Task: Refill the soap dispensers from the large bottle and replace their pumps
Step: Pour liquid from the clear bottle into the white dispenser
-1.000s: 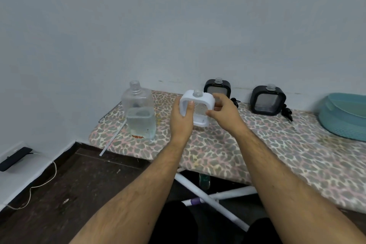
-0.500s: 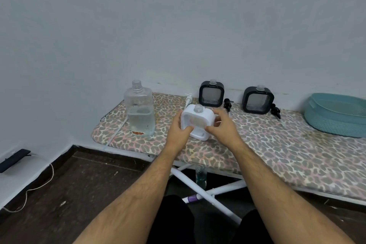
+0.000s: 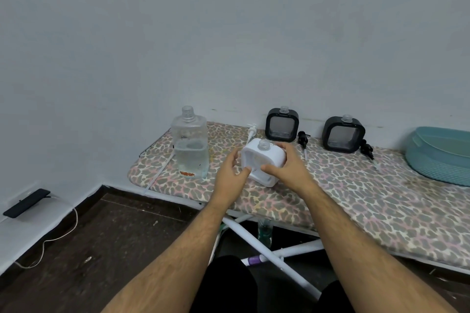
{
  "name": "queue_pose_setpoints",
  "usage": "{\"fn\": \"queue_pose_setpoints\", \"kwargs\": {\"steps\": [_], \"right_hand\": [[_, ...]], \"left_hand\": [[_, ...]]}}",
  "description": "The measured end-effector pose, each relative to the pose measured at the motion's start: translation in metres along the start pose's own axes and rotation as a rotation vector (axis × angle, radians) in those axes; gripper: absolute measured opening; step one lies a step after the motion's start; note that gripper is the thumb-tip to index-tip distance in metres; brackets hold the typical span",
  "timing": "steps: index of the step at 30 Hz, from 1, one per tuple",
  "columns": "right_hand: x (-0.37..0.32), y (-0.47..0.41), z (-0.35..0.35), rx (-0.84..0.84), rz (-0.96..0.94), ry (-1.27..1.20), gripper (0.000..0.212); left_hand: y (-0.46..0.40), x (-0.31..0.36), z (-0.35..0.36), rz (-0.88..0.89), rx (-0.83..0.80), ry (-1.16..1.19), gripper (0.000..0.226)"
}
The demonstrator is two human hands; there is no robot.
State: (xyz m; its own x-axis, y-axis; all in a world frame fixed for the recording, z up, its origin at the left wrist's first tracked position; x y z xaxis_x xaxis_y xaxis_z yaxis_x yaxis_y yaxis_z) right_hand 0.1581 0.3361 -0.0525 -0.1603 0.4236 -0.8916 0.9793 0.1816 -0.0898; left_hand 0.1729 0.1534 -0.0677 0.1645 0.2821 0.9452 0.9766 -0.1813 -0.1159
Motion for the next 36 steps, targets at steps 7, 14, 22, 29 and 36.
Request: {"fn": "queue_pose_setpoints", "kwargs": {"steps": [7,14,22,29,36], "right_hand": [[-0.001,-0.003,0.010,0.088,0.020,0.050,0.059],[0.001,-0.001,0.012,0.081,0.008,-0.046,0.073],[0.008,-0.002,0.017,0.066,0.032,-0.053,0.057],[0.003,0.002,0.016,0.019,0.000,-0.118,0.068],[0.003,0.004,0.015,0.028,0.014,-0.076,0.062]], "left_hand": [[0.015,0.000,-0.026,0.061,0.185,-0.022,0.037],[0.043,0.001,-0.075,0.171,0.590,-0.091,0.014],[0.017,-0.009,-0.124,0.022,0.422,0.025,0.078],[0.004,-0.009,-0.123,0.053,0.326,0.055,0.069],[0.007,-0.006,-0.119,0.013,0.427,0.016,0.059]]}}
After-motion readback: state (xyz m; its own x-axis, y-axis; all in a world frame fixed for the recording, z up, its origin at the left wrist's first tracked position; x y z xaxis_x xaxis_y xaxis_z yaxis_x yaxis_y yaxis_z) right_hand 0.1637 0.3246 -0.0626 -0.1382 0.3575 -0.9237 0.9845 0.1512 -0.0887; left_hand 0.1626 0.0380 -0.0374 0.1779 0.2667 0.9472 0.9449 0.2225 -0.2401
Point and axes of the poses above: each hand's wrist, its own y-axis away from the middle knuckle, its own z-axis out of the palm, x = y × z, the point moved 3 cm from there along -y, towards the middle knuckle, and after that the axes turned 13 degrees about -x, right-handed, at the moved point
